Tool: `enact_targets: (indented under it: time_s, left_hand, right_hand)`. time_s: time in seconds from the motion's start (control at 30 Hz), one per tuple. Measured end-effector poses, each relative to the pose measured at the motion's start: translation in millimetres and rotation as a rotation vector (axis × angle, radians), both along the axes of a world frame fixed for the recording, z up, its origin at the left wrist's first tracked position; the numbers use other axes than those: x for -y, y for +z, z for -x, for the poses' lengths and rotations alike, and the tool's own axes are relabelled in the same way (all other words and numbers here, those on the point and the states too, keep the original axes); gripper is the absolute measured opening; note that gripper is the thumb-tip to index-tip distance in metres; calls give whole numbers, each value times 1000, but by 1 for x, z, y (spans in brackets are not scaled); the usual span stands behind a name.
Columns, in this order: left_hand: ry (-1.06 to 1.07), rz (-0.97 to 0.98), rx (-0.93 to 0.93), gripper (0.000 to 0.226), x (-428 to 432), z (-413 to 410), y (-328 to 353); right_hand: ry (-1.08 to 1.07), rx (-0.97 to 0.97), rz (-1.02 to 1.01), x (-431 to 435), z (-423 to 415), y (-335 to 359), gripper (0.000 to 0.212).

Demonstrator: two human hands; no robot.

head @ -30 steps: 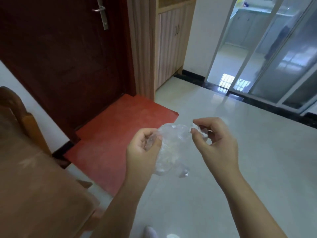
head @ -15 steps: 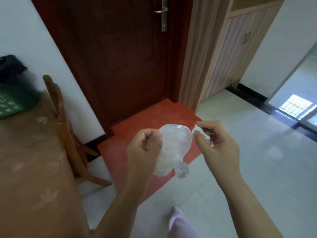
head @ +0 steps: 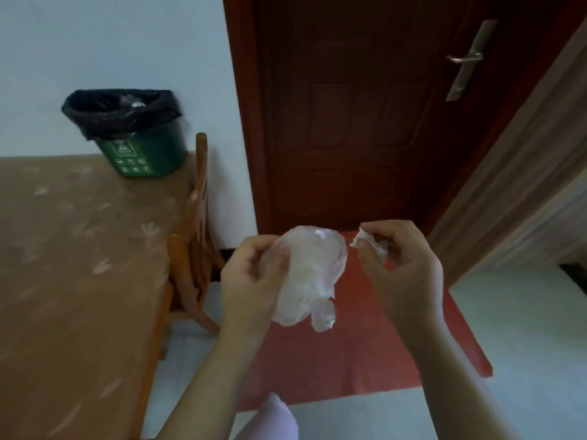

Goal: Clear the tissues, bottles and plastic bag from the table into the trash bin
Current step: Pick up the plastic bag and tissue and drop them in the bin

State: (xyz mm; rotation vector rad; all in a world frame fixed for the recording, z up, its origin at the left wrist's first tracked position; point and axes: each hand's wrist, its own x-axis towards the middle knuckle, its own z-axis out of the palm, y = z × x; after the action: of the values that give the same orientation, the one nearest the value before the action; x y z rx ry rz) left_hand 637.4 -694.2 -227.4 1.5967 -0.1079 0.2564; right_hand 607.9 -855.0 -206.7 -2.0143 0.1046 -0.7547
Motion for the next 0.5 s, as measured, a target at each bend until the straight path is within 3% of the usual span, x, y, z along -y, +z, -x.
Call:
enact_targets:
  time_s: [0.5]
  left_hand:
    - [282, 101, 49, 7, -36, -224, 2]
  right_hand:
    - [316, -34, 18, -33, -271, 6, 17]
